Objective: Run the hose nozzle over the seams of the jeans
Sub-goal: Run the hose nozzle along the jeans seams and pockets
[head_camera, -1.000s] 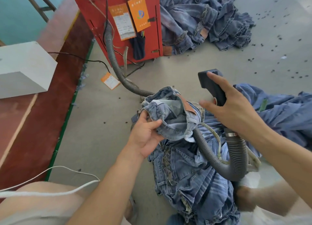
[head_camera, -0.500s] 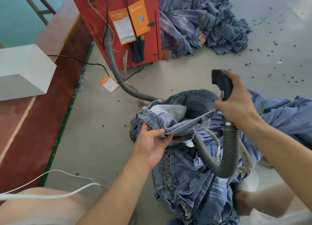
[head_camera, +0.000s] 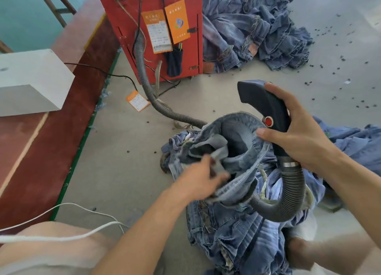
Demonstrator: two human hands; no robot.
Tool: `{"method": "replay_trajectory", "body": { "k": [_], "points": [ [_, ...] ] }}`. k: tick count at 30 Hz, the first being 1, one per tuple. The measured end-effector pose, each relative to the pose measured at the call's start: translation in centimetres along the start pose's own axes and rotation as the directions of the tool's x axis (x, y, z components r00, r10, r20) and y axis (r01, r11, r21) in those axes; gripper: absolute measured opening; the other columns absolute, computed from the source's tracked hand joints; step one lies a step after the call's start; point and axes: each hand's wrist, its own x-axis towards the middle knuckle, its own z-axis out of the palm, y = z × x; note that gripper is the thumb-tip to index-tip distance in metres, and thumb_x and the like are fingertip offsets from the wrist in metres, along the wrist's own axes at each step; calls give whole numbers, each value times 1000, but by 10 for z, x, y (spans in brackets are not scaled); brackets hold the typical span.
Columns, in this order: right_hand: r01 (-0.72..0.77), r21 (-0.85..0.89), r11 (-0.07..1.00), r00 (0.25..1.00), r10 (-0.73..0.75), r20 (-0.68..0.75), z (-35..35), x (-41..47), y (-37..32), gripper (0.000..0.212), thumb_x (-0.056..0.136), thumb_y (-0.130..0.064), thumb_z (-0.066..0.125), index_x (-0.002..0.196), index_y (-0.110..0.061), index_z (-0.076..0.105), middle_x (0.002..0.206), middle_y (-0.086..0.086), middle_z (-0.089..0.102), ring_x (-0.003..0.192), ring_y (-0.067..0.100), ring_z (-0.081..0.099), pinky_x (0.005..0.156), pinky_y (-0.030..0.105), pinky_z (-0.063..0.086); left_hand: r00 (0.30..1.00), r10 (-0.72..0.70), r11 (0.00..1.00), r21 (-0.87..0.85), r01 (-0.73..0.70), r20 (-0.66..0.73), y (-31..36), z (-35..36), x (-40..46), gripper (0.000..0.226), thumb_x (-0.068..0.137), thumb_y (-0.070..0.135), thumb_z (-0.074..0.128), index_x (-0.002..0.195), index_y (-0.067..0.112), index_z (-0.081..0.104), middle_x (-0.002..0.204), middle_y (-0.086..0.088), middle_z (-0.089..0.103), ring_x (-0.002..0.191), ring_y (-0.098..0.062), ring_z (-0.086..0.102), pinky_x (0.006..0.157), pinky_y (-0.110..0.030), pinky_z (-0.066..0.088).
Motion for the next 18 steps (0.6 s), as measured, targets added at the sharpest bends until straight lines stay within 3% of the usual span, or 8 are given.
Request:
{"method": "replay_trajectory", "body": {
  "k": [1,3,6,10,12,14,16,18],
  "points": [
    [1,16,1000,1000,-1,2,0,1,1,90,86,-3,81,139,-65,42,122,-27,56,98,7,66,78,18,59,966,-58,996,73,41,252,4,6,-3,47,102,43,57,140,18,46,124,-6,66,107,-22,65,95,-41,56],
    [-5,63,998,1000,4,11,-2,3,3,90,86,-1,80,139,-63,44,123,-28,57,103,8,66,83,19,58,925,-32,982,184,-41,378,13,22,-13,43,101,39,54,135,14,49,123,-11,66,105,-30,65,93,-45,57],
    [-15,132,991,1000,12,25,-6,6,6,88,86,2,79,142,-58,47,120,-30,60,100,3,65,82,18,56,962,247,957,185,-223,-117,26,43,-14,26,102,29,56,118,9,59,113,-8,61,103,-27,59,88,-39,53],
    [-29,201,979,997,13,82,-11,6,9,86,86,0,78,146,-51,46,123,-24,60,100,2,64,82,19,57,766,227,972,89,-218,-602,28,25,1,31,96,24,66,124,12,60,127,-2,53,122,-19,45,109,-37,41],
    [-38,206,978,994,17,105,-12,5,8,85,81,-9,80,146,-51,47,124,-23,60,101,4,64,82,20,57,711,153,985,162,-55,-686,13,10,10,47,91,33,72,131,14,56,144,-10,45,137,-30,37,114,-47,35],
    [-44,209,977,994,21,108,-12,5,10,85,80,-9,81,145,-52,47,120,-21,61,99,6,64,82,22,58,758,8,982,149,118,-652,0,-6,16,55,92,44,70,139,24,53,161,-12,29,148,-38,22,116,-58,27],
    [-51,218,975,994,29,101,-11,6,13,86,84,0,78,144,-53,48,112,-23,63,96,6,65,81,22,58,756,-22,974,157,164,-654,-6,-11,19,52,92,45,68,139,28,54,164,-11,25,148,-39,21,114,-59,28],
    [-59,224,973,995,40,86,-11,7,14,87,86,6,76,144,-53,48,107,-25,64,94,5,65,80,21,58,679,82,973,206,103,-729,-1,-5,16,40,91,39,69,127,24,61,152,-10,38,136,-35,35,105,-53,37]
  ]
}}
